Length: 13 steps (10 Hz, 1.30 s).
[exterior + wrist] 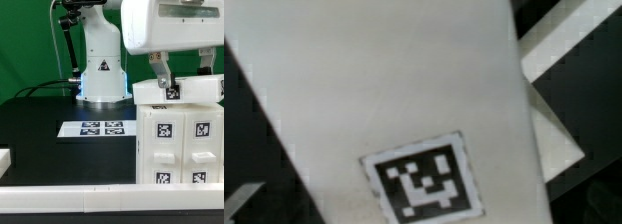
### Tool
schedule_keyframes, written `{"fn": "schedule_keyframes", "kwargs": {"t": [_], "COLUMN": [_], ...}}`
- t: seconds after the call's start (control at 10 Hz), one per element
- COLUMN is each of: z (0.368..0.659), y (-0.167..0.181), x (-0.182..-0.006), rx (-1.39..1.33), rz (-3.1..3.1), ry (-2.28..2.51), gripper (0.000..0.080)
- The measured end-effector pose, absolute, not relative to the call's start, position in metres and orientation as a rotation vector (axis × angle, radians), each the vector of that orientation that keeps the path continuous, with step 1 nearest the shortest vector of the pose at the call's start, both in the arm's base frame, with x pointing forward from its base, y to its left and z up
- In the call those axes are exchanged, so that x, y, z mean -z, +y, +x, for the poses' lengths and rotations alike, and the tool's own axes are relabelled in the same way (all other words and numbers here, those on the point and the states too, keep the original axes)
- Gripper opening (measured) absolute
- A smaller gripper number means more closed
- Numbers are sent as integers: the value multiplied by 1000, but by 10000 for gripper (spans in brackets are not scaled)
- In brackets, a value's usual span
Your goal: Assemble cabinet
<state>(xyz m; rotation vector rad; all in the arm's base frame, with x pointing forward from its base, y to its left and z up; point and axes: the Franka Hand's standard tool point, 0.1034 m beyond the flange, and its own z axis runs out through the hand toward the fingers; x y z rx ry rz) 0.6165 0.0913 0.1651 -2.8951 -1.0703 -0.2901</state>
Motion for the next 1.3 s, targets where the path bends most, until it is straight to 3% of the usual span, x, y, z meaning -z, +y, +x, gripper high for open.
{"fn": "schedule_keyframes", "kwargs": {"t": [0.3, 0.4, 0.5, 0.6, 1.3], "z": [615, 615, 615, 615, 615], "y": [90, 89, 88, 86, 85], "x": [-159, -158, -158, -158, -157], "rx": [274, 273, 272, 272, 261], "rz": [-2903, -2909, -2911, -2914, -3018], "ry": [-1049, -1033, -1028, -1020, -491], "gripper": [796, 673, 673, 556, 557]}}
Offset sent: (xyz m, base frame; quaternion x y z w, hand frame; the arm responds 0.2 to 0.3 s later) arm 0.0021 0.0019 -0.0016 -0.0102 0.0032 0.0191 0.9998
